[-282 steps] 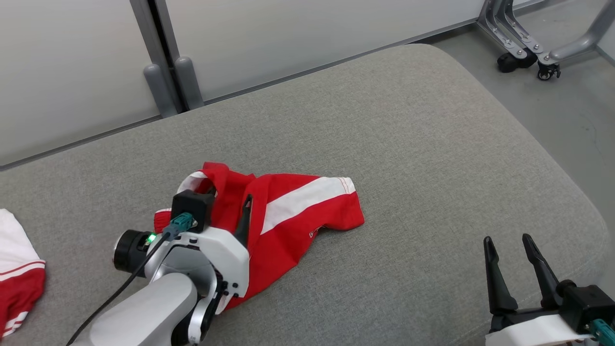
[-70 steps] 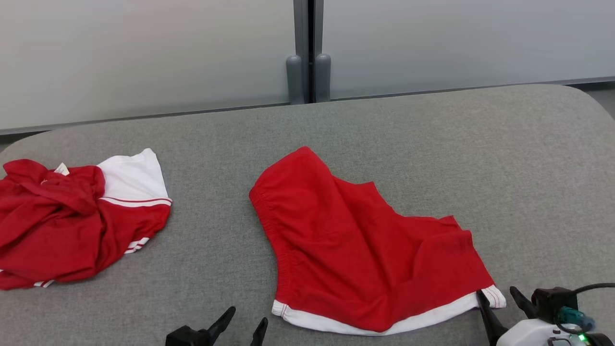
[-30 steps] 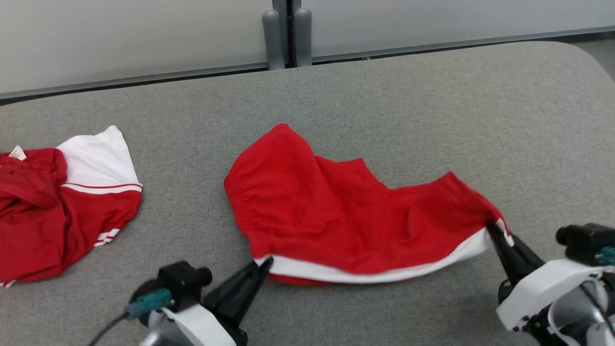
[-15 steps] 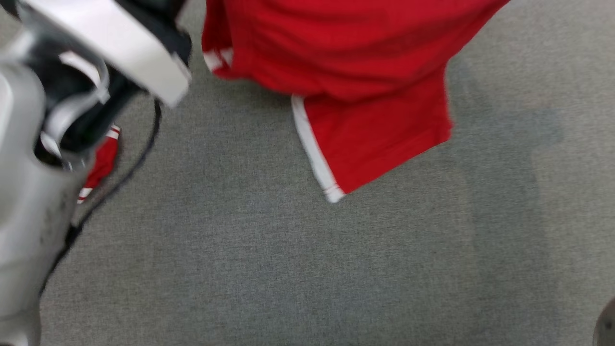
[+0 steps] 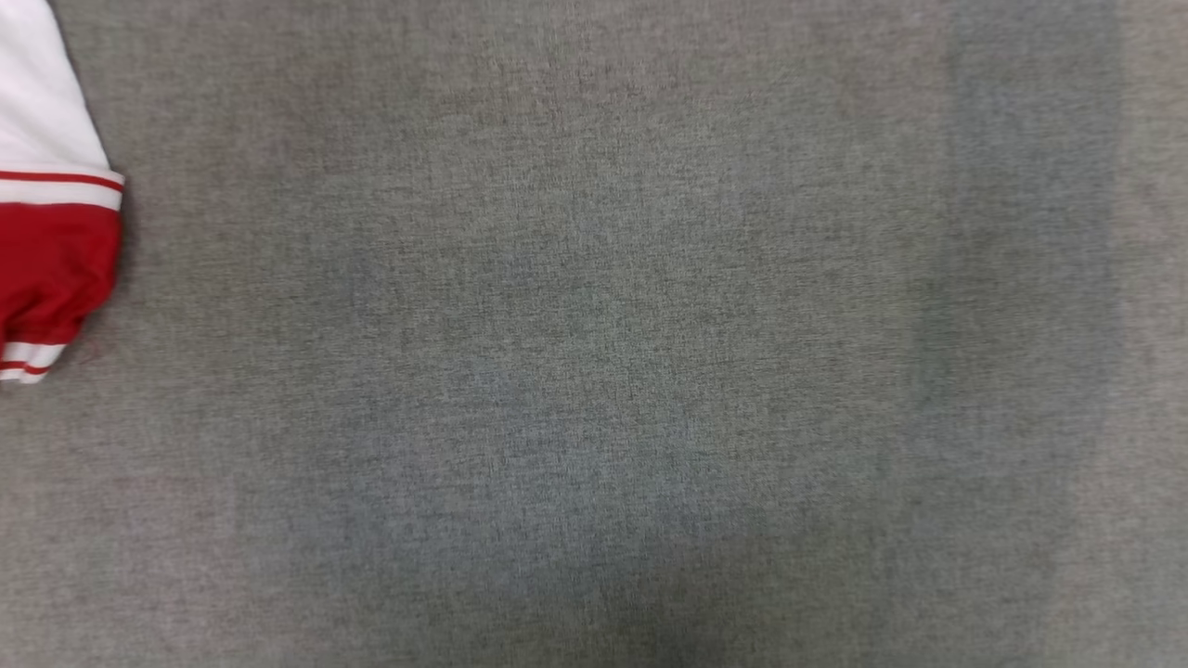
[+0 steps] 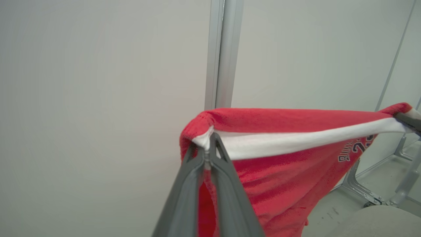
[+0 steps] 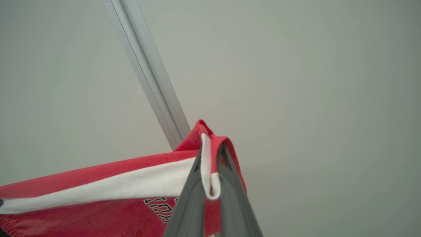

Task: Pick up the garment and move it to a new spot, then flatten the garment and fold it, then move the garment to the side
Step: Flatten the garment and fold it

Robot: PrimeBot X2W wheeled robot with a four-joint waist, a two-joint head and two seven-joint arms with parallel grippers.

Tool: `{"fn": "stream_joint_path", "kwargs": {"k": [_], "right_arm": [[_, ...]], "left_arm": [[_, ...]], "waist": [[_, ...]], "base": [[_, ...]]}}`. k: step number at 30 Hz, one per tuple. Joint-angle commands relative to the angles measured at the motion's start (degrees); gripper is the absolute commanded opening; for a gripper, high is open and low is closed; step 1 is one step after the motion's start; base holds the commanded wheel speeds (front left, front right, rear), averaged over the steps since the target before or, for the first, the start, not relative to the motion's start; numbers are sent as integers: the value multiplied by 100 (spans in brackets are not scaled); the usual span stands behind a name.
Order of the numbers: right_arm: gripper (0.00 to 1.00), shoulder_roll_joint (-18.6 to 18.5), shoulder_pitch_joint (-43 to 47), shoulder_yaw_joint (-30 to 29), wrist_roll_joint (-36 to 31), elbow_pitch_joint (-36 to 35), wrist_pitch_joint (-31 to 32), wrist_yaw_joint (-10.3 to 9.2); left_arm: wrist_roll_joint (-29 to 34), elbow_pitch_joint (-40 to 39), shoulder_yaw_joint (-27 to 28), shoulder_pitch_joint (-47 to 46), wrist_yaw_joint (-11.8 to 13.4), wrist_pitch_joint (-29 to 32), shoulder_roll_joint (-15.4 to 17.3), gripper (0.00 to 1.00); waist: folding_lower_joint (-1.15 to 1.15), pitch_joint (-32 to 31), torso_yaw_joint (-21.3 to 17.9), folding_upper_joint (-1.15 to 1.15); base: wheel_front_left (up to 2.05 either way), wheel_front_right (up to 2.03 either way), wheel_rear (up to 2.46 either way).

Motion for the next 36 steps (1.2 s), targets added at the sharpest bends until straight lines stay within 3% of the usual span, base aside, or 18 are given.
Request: {"fn": "stream_joint_path", "kwargs": {"k": [1, 6, 9, 16, 20, 23, 27, 32, 36], "right_arm": [[0, -39, -210, 101, -22, 391, -291, -5], [0, -34, 202, 409, 272, 930, -803, -5], [0, -52, 771, 717, 566, 819, -983, -2], [0, -663, 3235, 1520, 1704, -810, -938, -2], [0, -996, 5069, 1673, 2166, -1665, -940, -3], [0, -1001, 6232, 1640, 2329, -2033, -965, -3], [0, -910, 7534, 1554, 2391, -2278, -952, -4], [0, -836, 9140, 1363, 2368, -2641, -837, -5], [0, -712, 10335, 1018, 2303, -3061, -744, -9]], "left_arm": [[82, 313, -47, -208, -38, -271, -55, 0], [11, 841, -326, 208, -149, -711, -184, 0], [-159, 891, -618, 775, -192, -938, -203, 0], [-1035, -549, -1340, 2755, -193, -1327, 398, 0], [-1221, -1585, -1640, 4357, -120, -1406, 767, 0], [-1177, -2268, -1733, 5563, 303, -1487, 1165, 0], [-1457, -3045, -1774, 7174, 893, -1617, 1408, 0], [-1844, -3714, -1835, 9034, 1578, -1845, 1475, 0], [-2069, -4142, -1841, 10113, 1962, -2021, 1364, 0]], "waist": [[0, 347, 5, 0], [0, 394, 69, 0], [0, 348, 101, 0], [0, -109, 147, 0], [0, -921, 134, 0], [0, -1517, 29, 0], [0, -2323, -110, 0], [0, -3151, -171, 0], [0, -3473, -122, 0]], "base": [[0, 0, 0], [0, 0, 0], [0, 0, 0], [0, 0, 0], [0, 0, 0], [0, 0, 0], [0, 0, 0], [0, 0, 0], [0, 0, 0]]}}
